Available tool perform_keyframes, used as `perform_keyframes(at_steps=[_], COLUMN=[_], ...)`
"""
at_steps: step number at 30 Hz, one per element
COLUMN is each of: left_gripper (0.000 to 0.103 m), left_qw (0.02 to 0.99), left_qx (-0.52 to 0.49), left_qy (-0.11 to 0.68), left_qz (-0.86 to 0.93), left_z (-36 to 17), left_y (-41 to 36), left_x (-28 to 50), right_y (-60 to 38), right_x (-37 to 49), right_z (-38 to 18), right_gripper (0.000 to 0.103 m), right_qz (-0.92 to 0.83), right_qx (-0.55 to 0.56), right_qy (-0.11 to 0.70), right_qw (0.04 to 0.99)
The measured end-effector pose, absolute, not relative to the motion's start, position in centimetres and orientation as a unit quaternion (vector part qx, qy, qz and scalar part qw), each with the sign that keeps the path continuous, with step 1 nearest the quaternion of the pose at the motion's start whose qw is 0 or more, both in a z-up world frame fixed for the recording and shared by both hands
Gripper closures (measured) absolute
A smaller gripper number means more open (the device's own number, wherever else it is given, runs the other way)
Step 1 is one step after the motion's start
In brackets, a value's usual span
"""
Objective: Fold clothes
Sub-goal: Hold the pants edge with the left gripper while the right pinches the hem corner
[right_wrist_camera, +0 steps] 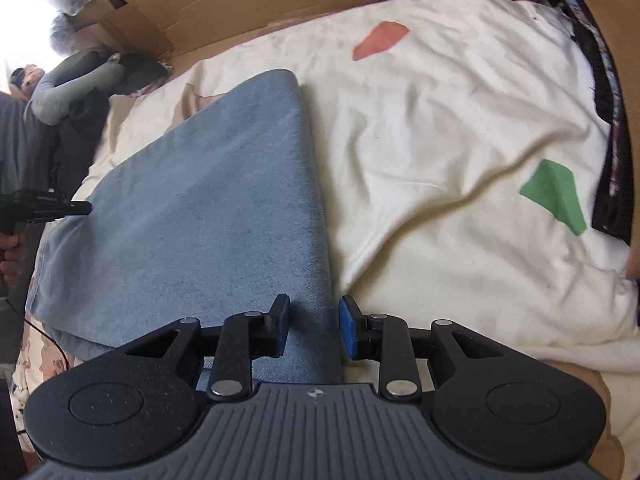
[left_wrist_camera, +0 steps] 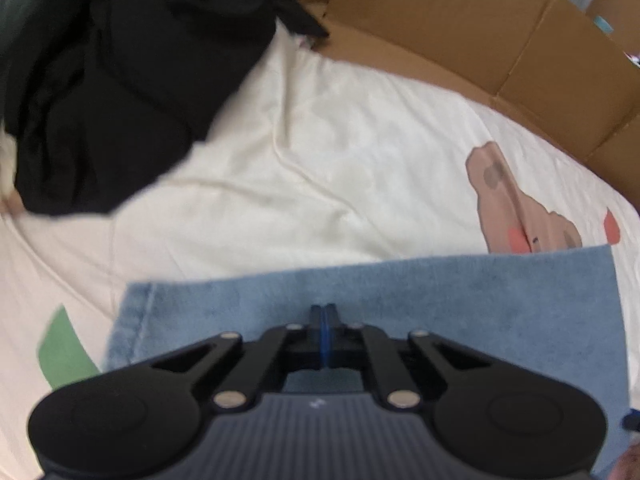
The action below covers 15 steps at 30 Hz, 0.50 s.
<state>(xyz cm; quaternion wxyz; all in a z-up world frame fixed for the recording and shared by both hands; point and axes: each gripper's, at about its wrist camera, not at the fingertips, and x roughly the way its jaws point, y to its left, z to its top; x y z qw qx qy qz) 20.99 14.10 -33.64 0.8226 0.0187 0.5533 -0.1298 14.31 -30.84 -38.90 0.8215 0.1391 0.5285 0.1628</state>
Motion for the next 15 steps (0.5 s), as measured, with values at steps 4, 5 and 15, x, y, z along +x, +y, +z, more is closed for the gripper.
perform_keyframes(at_steps=[4,5,15], left_gripper=[0.099,0.099,0.095], left_qw=[0.821,0.82,0.824], left_qx=[0.007,0.01,0.014], left_qy=[0.556,0.557,0.543], left_qz=[-0.13,-0.132,-0.164], left_z=[-33.4,-33.2,-31.9], left_y=[14.4,14.3,11.5], left_x=[20.9,20.7,18.8], right_y=[-31.1,-31.4,-32.6], right_x=[14.2,14.3,14.6], right_z=[-39.1,-39.3,-40.9], right_gripper=[0.058,0.058,0.059], right_qz=[0.162,0.154,0.168], right_qx=[0.139,0.15,0.231], right_qy=[0.536,0.542,0.565], right_qw=[0.817,0.812,0.774])
